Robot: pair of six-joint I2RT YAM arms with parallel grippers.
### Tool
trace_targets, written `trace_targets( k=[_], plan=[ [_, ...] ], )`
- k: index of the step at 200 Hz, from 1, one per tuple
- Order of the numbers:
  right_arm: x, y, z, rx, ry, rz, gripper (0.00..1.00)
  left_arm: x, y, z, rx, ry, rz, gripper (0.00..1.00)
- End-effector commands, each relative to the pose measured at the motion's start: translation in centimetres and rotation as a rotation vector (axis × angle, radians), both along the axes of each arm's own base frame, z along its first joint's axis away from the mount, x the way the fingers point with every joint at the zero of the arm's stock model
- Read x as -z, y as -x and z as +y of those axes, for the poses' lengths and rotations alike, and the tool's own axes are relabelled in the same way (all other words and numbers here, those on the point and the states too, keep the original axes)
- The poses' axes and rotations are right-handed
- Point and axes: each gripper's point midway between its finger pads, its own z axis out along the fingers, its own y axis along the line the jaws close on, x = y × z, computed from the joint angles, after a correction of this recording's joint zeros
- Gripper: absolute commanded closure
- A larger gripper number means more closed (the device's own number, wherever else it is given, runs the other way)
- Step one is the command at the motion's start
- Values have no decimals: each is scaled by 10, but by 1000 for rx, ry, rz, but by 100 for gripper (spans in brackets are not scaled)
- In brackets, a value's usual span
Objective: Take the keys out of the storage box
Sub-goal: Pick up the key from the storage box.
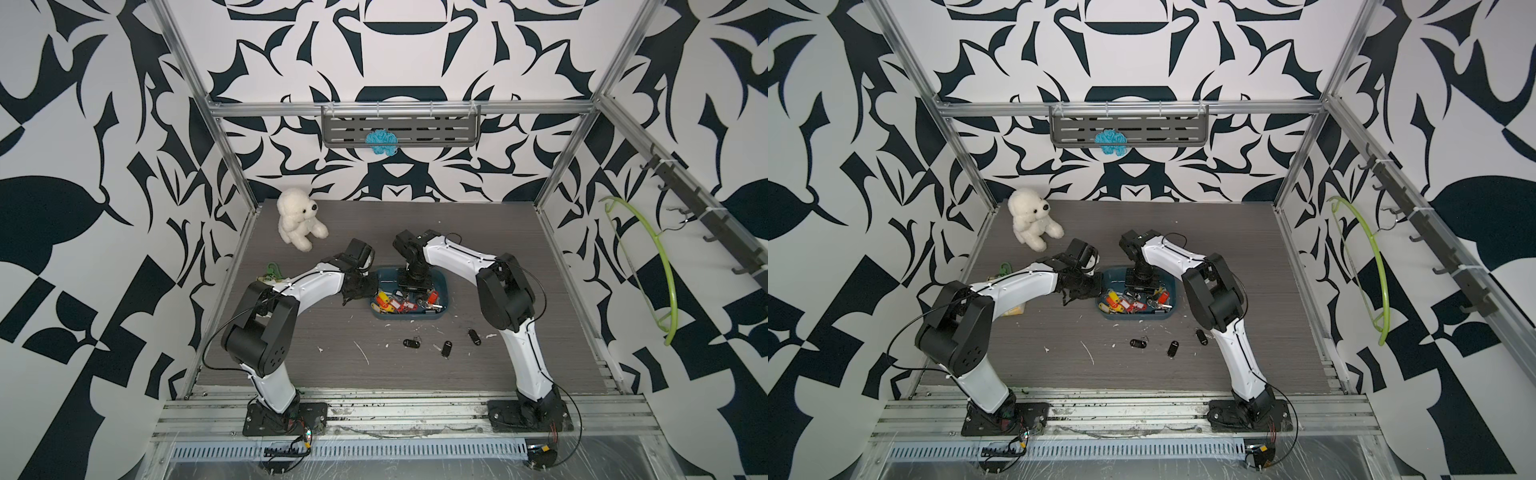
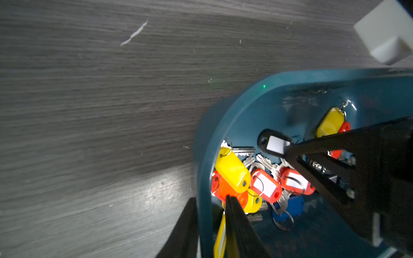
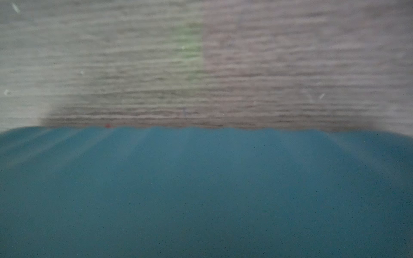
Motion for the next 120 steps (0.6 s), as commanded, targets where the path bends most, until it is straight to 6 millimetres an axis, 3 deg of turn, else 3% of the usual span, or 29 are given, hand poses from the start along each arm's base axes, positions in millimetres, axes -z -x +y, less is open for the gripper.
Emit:
trace_targets(
  k=[1, 37, 70, 120],
  plan=[
    [-6, -3, 1, 9, 6, -20, 65, 4, 5, -2, 21, 7, 8, 74],
    [-5, -5, 1, 6, 13, -27, 75, 3, 5, -2, 22, 9, 9, 74],
    [-6, -7, 0, 4, 19, -36, 100, 4, 6, -2, 22, 9, 11, 74],
    [-29, -11, -3, -10, 28, -87, 100, 4, 7, -1, 24, 8, 13, 74]
  ],
)
